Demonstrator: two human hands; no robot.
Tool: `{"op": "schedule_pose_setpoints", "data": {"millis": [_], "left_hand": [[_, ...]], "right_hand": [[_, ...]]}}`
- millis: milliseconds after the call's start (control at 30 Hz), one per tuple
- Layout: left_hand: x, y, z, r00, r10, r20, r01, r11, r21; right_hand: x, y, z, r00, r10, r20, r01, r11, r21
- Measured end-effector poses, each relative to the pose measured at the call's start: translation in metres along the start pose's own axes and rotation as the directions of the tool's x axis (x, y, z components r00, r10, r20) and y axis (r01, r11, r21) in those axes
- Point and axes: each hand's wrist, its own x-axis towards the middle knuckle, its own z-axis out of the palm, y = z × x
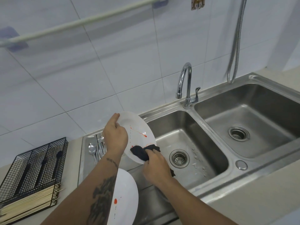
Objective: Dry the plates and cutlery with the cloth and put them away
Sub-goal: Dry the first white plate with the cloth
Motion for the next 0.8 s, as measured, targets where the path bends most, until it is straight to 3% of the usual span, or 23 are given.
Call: {"op": "schedule_pose_setpoints", "data": {"millis": [600, 800], "left_hand": [[-0.008, 0.006, -0.008, 0.996, 0.084, 0.017, -0.085, 0.995, 0.048], [-0.009, 0.003, -0.015, 0.999, 0.031, 0.025, -0.031, 0.999, -0.011]], "right_hand": [[-0.007, -0.004, 0.000, 1.000, -0.014, 0.003, 0.013, 0.997, 0.072], [-0.009, -0.003, -0.005, 0.999, -0.048, -0.018, 0.049, 0.998, 0.028]]}}
